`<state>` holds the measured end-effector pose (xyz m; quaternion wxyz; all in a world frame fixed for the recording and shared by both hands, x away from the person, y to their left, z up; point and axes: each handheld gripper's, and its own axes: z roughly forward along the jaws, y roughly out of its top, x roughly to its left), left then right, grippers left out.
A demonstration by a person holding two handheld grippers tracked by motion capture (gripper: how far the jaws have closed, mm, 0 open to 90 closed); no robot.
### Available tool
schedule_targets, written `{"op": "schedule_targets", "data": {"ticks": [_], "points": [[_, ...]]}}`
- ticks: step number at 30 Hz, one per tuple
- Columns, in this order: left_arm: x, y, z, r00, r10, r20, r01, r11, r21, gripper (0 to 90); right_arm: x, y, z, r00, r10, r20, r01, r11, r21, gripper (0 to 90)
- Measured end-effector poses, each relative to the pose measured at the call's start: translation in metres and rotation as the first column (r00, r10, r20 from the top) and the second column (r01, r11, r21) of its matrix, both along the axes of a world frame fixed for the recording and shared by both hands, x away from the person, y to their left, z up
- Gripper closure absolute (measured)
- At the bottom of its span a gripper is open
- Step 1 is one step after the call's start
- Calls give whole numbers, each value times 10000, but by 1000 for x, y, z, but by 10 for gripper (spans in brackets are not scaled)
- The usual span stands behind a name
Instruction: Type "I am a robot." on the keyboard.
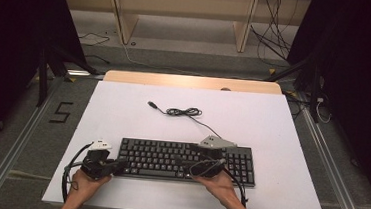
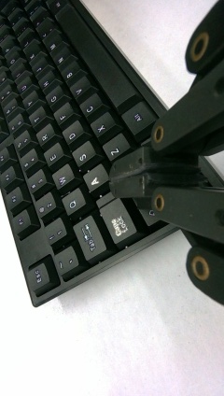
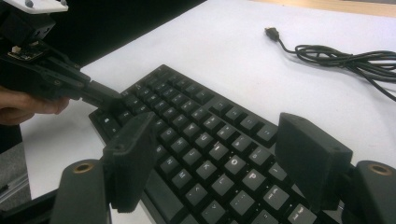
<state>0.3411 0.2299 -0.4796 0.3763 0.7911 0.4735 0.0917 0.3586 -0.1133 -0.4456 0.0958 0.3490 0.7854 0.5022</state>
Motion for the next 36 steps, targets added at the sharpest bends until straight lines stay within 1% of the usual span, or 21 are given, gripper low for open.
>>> {"op": "schedule_targets", "data": {"ticks": [2,5,10,11,13,14,16,18,20,22,24,26,29,31,33,36], "points": [[0,0,2,9999,-5,107,5,10000,12,889,0,0,0,10000,-12,-1,12,10000,13,304],[-2,0,5,9993,68,355,-63,9999,-146,882,0,-1,1,10000,-44,-4,44,10000,34,304],[-4,1,10,9966,64,827,-14,9982,-603,801,0,-1,1,10000,-51,27,50,10000,46,304],[-5,1,11,9961,73,876,-5,9970,-780,785,0,-1,1,10000,-51,34,51,10000,50,305],[-6,1,13,9945,80,1044,16,9958,-921,758,0,-1,1,10000,-54,36,54,10000,45,304],[-6,1,13,9942,87,1076,20,9950,-994,731,0,-1,1,10000,-54,33,54,10000,48,304],[-7,1,14,9930,40,1179,93,9936,-1122,708,0,-1,1,10000,-56,40,55,10000,40,304],[-8,0,16,9913,80,1315,85,9922,-1244,657,0,-1,1,10000,-53,42,53,10000,41,304],[-8,0,17,9897,69,1428,136,9898,-1421,629,0,-1,1,10000,-38,31,38,10000,32,304],[-9,-1,17,9890,151,1474,66,9893,-1456,563,0,-1,0,10000,-40,31,40,10000,28,304],[-9,-1,18,9878,165,1550,83,9875,-1577,536,0,0,0,10000,-39,32,39,10000,13,304],[-9,-1,19,9865,280,1611,-13,9866,-1633,490,0,0,0,10000,-42,35,42,10000,25,304],[-8,-2,19,9866,342,1593,-61,9847,-1739,421,0,0,0,10000,-50,63,50,10000,39,303],[-8,-2,20,9845,424,1700,-110,9833,-1816,388,0,-1,0,10000,-58,57,58,10000,48,301],[-8,-1,20,9825,581,1768,-220,9795,-2001,371,-1,-1,0,10000,-51,54,51,10000,49,300],[-7,0,21,9825,668,1738,-290,9769,-2115,353,-1,-1,0,10000,-17,75,16,10000,69,299]]}}
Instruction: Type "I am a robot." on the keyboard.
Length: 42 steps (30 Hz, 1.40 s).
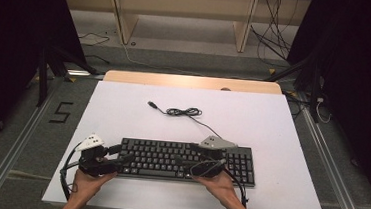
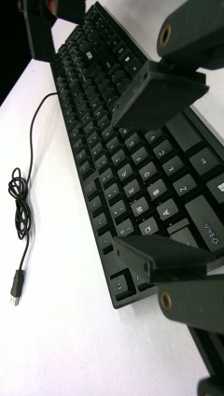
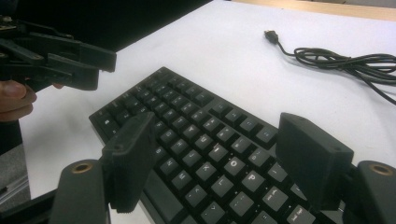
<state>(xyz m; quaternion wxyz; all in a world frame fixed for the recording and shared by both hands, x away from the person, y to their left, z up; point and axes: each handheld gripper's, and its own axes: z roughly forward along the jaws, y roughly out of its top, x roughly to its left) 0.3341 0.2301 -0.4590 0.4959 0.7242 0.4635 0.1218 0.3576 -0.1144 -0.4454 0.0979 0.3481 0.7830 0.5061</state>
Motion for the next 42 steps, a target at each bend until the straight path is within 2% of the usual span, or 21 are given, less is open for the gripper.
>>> {"op": "schedule_targets", "data": {"ticks": [8,13,17,27,31,42], "points": [[2,1,0,9997,249,-8,-249,9994,-235,318,-3,3,-1,9996,263,-43,-263,9997,-6,322],[1,1,1,9995,271,150,-266,9990,-363,304,-7,8,-4,9974,714,-110,-714,9974,-32,493],[0,2,1,9994,239,251,-228,9988,-435,299,-9,13,-7,9948,979,-282,-987,9946,-306,626],[-1,1,2,9990,205,409,-181,9982,-576,297,-12,25,-16,9884,1353,-687,-1416,9852,-969,860],[-1,0,1,9991,119,398,-97,9984,-559,296,-13,30,-21,9866,1404,-834,-1503,9803,-1285,900],[-1,-2,0,9991,49,420,-25,9984,-569,295,-12,37,-33,9843,1374,-1105,-1571,9679,-1959,900]]}}
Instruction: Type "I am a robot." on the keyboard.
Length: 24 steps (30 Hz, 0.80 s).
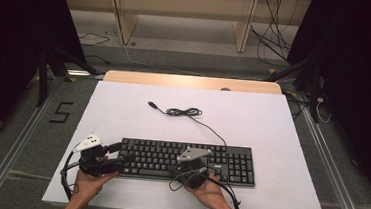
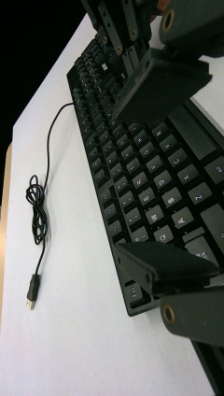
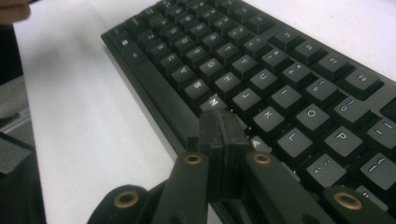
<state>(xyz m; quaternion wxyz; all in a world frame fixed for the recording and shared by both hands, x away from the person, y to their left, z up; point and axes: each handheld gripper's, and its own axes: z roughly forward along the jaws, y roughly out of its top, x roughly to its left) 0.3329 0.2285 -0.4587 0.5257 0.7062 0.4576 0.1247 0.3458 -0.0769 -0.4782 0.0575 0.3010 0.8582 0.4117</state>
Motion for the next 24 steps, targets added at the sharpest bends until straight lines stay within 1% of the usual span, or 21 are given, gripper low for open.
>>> {"op": "schedule_targets", "data": {"ticks": [6,7,9,11,13,15,17,19,22,24], "points": [[0,0,0,10000,-18,-18,18,10000,-9,295,0,2,-3,9999,63,132,-60,9997,-253,900],[0,0,0,10000,-21,-24,21,10000,-25,295,0,3,-3,9998,66,161,-59,9992,-395,900],[0,0,0,10000,-38,-26,38,10000,-2,295,-1,2,-6,9998,48,169,-43,9995,-317,900],[0,-1,-1,10000,-30,-29,30,10000,2,295,-1,3,-6,9997,71,216,-62,9991,-415,900],[0,-1,-1,10000,-27,-30,27,10000,15,295,-2,3,-6,9997,16,248,-7,9993,-380,900],[0,0,-1,10000,-15,-31,15,10000,21,295,-3,3,-6,9998,75,194,-68,9994,-340,900],[1,0,-1,10000,-1,-47,1,10000,12,295,-4,3,-5,9999,5,163,1,9994,-350,900],[1,0,-1,10000,20,-45,-20,10000,-22,295,-4,2,-4,9999,-87,130,90,9998,-200,900],[1,0,-1,10000,20,-57,-20,10000,-25,295,-2,-3,1,9994,-259,231,251,9991,355,900],[1,1,-2,10000,22,-64,-22,10000,-18,295,-1,-6,6,9989,-355,302,334,9973,659,878]]}}
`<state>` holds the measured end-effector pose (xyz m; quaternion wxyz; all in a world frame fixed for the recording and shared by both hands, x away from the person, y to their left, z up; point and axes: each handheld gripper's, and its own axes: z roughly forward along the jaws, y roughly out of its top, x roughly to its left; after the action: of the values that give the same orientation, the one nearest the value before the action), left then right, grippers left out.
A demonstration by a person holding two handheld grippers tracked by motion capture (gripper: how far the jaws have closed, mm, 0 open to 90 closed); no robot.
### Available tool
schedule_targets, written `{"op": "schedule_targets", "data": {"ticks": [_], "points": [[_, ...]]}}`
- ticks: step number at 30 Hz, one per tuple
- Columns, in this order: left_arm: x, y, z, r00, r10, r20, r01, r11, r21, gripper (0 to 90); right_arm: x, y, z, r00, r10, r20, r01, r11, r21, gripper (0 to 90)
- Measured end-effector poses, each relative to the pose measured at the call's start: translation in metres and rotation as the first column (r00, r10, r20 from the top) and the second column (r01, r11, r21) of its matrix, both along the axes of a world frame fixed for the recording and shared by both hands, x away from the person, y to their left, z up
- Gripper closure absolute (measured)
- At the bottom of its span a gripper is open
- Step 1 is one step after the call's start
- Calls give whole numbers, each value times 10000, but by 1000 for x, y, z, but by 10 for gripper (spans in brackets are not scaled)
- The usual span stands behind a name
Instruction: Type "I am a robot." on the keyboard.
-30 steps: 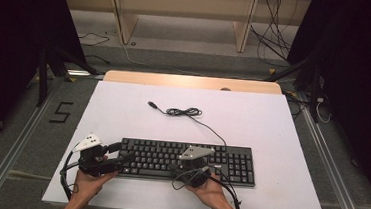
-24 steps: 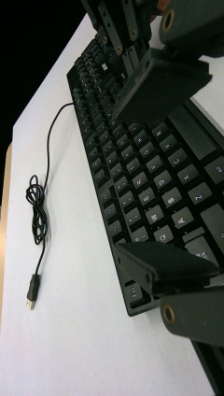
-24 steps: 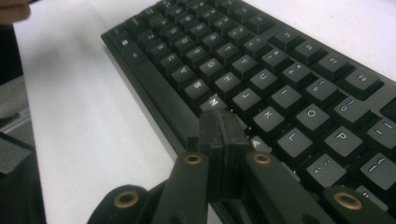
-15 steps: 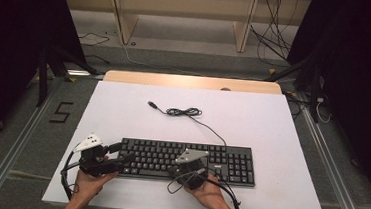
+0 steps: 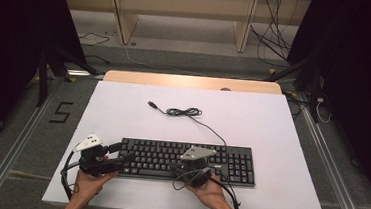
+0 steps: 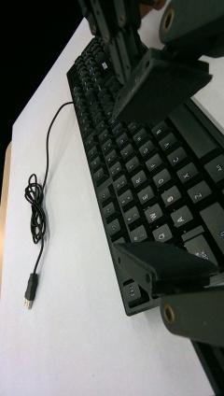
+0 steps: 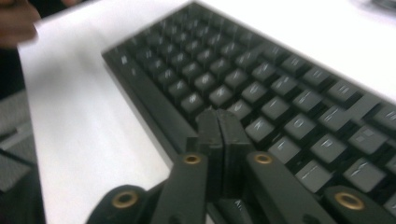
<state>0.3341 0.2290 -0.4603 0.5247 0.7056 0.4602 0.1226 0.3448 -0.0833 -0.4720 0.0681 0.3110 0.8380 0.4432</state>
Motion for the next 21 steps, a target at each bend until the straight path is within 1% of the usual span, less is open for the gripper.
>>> {"op": "schedule_targets", "data": {"ticks": [2,4,6,8,10,12,14,16,19,20,21], "points": [[0,0,0,10000,-4,-1,4,10000,22,295,0,-3,4,10000,-66,25,65,9998,192,863],[0,-1,0,10000,6,-14,-6,10000,18,295,1,-6,6,9999,-105,18,105,9994,332,812],[0,-1,0,10000,-7,-20,7,10000,45,295,1,-8,8,9999,-133,-13,134,9988,469,786],[0,-1,-1,10000,1,-51,-1,10000,35,296,2,-11,10,9999,-139,10,138,9981,598,711],[1,-1,-1,10000,0,-71,0,10000,33,296,2,-13,12,9999,-164,47,160,9973,721,676],[1,-1,-1,10000,17,-87,-17,10000,56,296,3,-15,14,9996,-285,71,278,9963,819,599],[1,-1,-1,9999,63,-122,-62,10000,56,297,4,-18,16,9993,-368,49,362,9948,955,561],[2,-1,-2,9998,111,-162,-110,9999,96,299,5,-21,18,9988,-480,35,474,9936,1022,492],[3,0,-2,9995,175,-252,-171,9997,169,302,5,-26,21,9976,-691,102,675,9915,1109,434],[3,0,-2,9995,175,-252,-171,9997,169,304,5,-26,21,9976,-691,102,675,9915,1109,434],[4,0,-2,9993,233,-306,-224,9993,285,310,6,-30,23,9964,-833,183,806,9900,1157,401]]}}
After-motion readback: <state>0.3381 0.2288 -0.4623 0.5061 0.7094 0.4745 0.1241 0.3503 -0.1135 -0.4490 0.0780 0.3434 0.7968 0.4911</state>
